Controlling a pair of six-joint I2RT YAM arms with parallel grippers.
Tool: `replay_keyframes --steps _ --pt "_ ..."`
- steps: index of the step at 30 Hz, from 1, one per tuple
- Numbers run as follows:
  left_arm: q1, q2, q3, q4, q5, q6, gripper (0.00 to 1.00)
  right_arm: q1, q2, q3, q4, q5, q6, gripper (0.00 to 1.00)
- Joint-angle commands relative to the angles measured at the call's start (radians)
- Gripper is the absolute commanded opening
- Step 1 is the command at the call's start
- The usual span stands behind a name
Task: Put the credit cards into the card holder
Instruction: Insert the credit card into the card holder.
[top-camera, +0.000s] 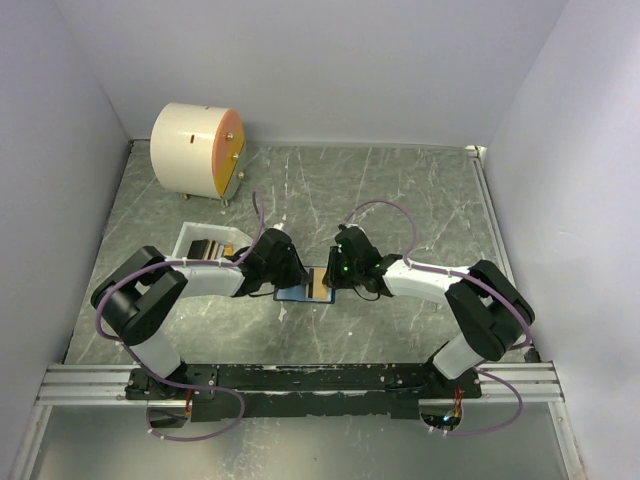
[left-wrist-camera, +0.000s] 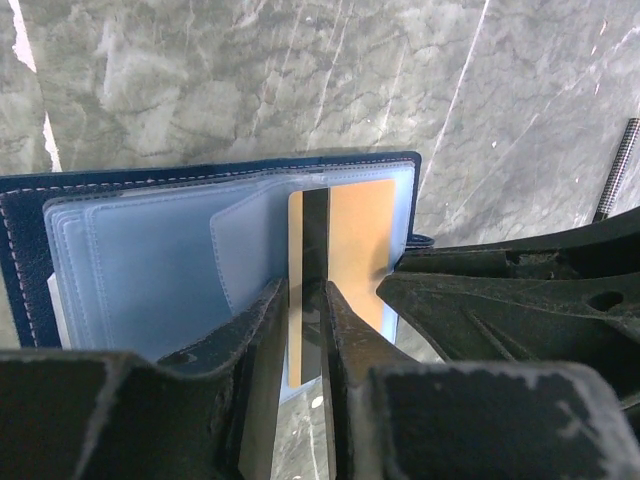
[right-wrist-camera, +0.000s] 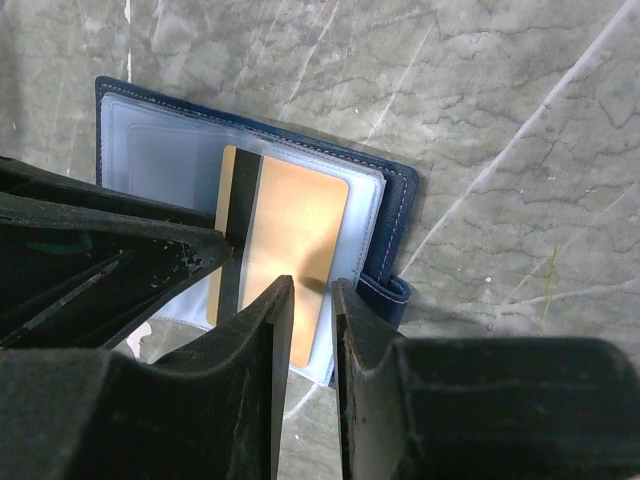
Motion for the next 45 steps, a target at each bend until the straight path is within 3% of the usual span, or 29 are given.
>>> replay_keyframes --steps 1,10,20,30,45 --pt "-0.016 0.011 0.015 0.001 0.002 0.002 0.3 -0.003 -0.007 -0.022 -0.041 0.005 0.002 0.23" --pt "-0.027 0.029 0.033 0.04 0.021 0.01 0.22 -0.002 -0.003 -0.026 -0.031 -0.001 0.002 0.23" --pt "-0.035 0.011 0.031 0.066 0.026 0.023 0.22 -0.002 0.011 -0.026 -0.028 -0.004 -0.004 0.23" --pt "-0.034 -0.053 0.089 -0.241 -0.173 0.109 0.25 -0.004 0.02 -0.025 -0.046 0.02 -0.01 0.23" --pt "-0.033 -0.037 0.123 -0.435 -0.343 0.153 0.25 -0.007 0.021 0.005 -0.09 0.048 -0.016 0.23"
